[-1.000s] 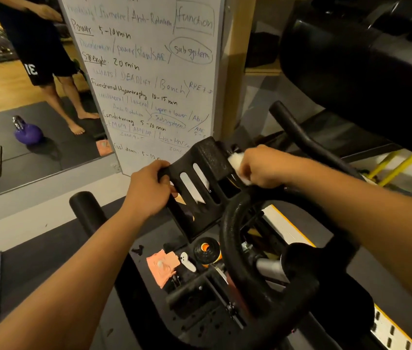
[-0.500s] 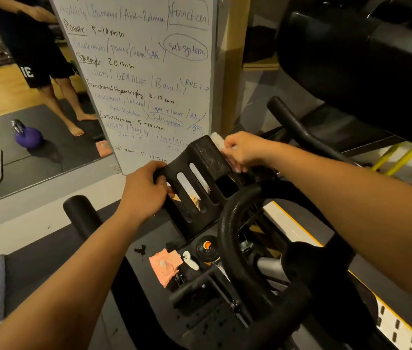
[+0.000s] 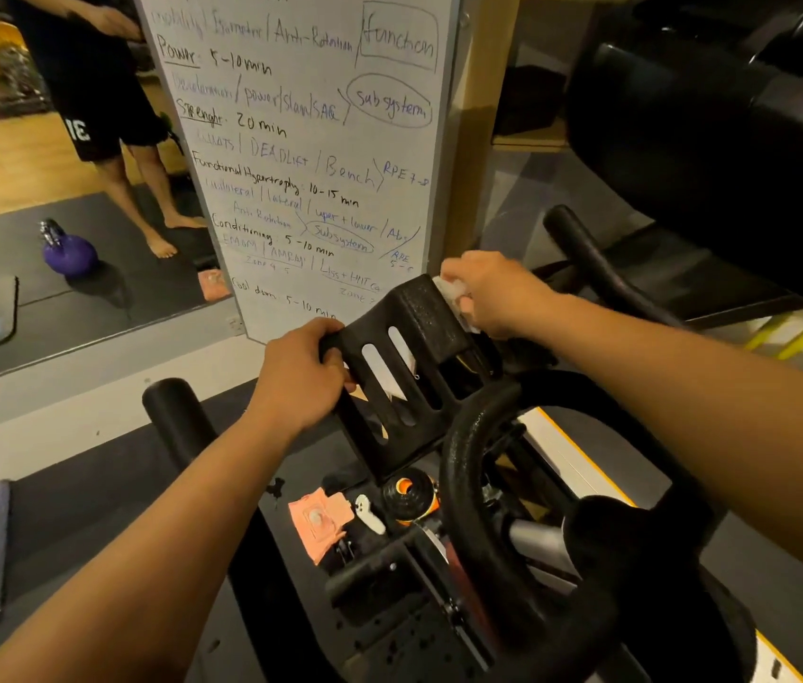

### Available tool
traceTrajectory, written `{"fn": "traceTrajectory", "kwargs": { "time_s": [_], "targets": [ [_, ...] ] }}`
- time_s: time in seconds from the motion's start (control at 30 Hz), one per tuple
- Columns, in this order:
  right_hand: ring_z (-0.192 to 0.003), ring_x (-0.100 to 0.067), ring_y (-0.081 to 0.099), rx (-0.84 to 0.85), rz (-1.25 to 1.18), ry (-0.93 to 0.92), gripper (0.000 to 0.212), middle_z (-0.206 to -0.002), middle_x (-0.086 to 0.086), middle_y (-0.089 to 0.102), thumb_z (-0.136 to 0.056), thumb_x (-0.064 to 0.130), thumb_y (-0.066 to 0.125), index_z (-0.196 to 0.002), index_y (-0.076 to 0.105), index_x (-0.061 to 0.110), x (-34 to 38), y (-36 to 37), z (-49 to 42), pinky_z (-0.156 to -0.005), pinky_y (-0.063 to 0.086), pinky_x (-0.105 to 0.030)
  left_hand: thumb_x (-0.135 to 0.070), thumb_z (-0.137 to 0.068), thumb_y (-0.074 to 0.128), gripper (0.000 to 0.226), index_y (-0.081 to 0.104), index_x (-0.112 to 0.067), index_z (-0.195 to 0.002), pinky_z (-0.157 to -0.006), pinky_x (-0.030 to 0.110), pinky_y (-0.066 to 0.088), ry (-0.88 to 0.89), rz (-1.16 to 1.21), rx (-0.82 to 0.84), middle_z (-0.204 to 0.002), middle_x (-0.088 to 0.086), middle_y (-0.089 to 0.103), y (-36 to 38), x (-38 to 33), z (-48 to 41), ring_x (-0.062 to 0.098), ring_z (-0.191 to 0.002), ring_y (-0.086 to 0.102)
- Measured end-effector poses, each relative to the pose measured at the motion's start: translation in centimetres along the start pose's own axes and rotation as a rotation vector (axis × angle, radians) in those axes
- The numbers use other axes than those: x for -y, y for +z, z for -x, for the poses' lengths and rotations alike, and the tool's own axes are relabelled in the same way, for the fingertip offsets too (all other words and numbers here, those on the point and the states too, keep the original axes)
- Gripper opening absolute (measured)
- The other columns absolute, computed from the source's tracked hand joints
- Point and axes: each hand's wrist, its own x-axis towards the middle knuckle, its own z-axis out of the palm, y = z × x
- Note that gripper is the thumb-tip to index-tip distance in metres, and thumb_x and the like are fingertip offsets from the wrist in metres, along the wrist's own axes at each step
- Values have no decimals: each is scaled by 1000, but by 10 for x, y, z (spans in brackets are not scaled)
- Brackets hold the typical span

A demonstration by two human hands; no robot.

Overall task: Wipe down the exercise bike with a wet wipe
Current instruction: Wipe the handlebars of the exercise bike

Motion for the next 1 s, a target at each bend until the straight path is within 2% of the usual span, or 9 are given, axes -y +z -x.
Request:
{"fn": "traceTrajectory", "kwargs": {
  "time_s": [0.1,0.23,0.33,0.43,0.6,0.73,0.83,0.9,1.0],
  "targets": [
    [-93,-25,56,20,-22,-20,21,-104,-3,53,-89,8,61,-106,59,19,-10,7,18,-76,45,-32,1,-98,42,31,58,-20,-115,-62,10,51,-5,16,-1,-86,8,70,0,0,1,13,-68,72],
    [-78,-17,59,373,100,42,17,-88,0,60,-86,12,66,-102,68,17,-12,6,36,-68,44,-27,0,-99,42,30,58,-20,-115,-73,23,57,0,9,5,-87,8,71,-1,0,0,13,-68,72],
    [-68,-13,57,389,194,12,11,-81,1,61,-87,11,63,-85,66,22,-1,-17,30,-56,42,-23,0,-99,43,29,56,-23,-110,-68,17,54,22,-12,3,-91,6,69,0,-1,2,11,-68,72],
    [-79,-20,64,231,249,19,7,-90,1,67,-87,22,66,-90,72,22,-4,-30,19,-67,54,-32,0,-98,42,30,59,-20,-112,-65,13,53,24,-23,-7,-92,5,69,0,0,-1,8,-66,71],
    [-74,-21,62,518,481,88,11,-79,-3,62,-87,22,67,-81,62,15,6,12,17,-72,54,-30,0,-98,42,33,60,-17,-120,-59,6,47,25,-48,-4,-90,6,70,0,2,-2,6,-67,69],
    [-77,-23,64,592,106,212,5,-84,-9,64,-86,9,63,-83,67,9,5,4,18,-64,52,-28,-1,-98,42,33,59,-14,-123,-57,6,46,12,-45,-1,-92,9,70,-1,1,-2,8,-67,69],
    [-82,-24,69,474,-450,305,12,-81,-9,71,-80,3,69,-76,74,14,-11,-11,45,-75,55,-34,1,-97,40,33,59,-13,-120,-54,4,46,-7,-5,6,-95,11,69,-1,0,-2,11,-67,70],
    [-81,-26,68,188,-915,378,19,-76,-8,70,-76,-3,70,-72,75,15,-7,-18,60,-78,56,-37,2,-96,40,33,60,-12,-118,-56,8,48,-14,6,15,-97,12,68,-2,0,-3,14,-70,70],
    [-73,-19,61,-297,-843,265,18,-72,0,65,-80,7,72,-71,70,22,24,-22,57,-67,50,-29,3,-95,41,34,61,-11,-119,-65,19,51,-23,8,26,-102,13,67,-3,-3,-2,21,-78,70]
  ]
}}
